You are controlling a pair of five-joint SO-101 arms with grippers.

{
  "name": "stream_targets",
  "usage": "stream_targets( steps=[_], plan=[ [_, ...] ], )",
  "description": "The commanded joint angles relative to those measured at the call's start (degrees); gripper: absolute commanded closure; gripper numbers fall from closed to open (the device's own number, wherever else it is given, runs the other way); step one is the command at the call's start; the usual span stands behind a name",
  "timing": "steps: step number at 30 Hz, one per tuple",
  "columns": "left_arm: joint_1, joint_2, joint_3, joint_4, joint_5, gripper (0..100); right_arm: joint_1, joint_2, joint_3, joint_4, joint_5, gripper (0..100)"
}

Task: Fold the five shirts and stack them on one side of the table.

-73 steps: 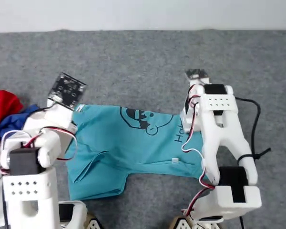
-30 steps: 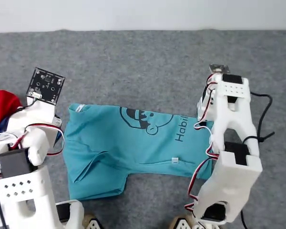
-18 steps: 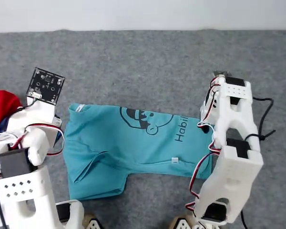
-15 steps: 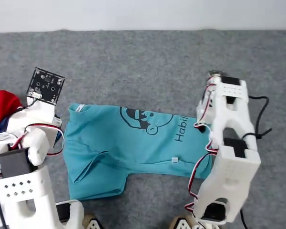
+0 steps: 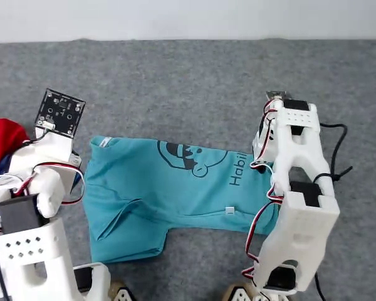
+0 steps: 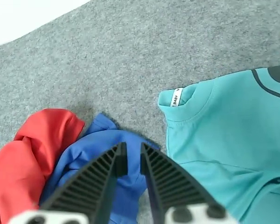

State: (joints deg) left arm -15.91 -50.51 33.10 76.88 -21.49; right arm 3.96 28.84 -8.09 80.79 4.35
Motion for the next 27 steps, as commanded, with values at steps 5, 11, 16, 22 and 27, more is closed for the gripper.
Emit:
stream_targets(
  steps=[5, 11, 16, 22, 27],
  plan=[
    [0.0, -0.7, -0.4, 0.3, 0.4, 95, 1.8, -2.1, -3.5, -0.9, -0.2, 93.5],
    [0.0, -0.7, -0.4, 0.3, 0.4, 95, 5.2, -2.1, -3.7, -6.4, 2.5, 98.8],
    [0.0, -0.7, -0.4, 0.3, 0.4, 95, 6.7, -2.0, -3.7, -9.5, 5.7, 98.7],
    [0.0, -0.7, -0.4, 0.3, 0.4, 95, 6.2, -2.3, -3.7, -9.0, 7.6, 88.7],
    [0.0, -1.1, -0.4, 0.4, 0.4, 95, 4.1, -4.3, -6.0, -1.4, 7.5, 77.9]
  ],
)
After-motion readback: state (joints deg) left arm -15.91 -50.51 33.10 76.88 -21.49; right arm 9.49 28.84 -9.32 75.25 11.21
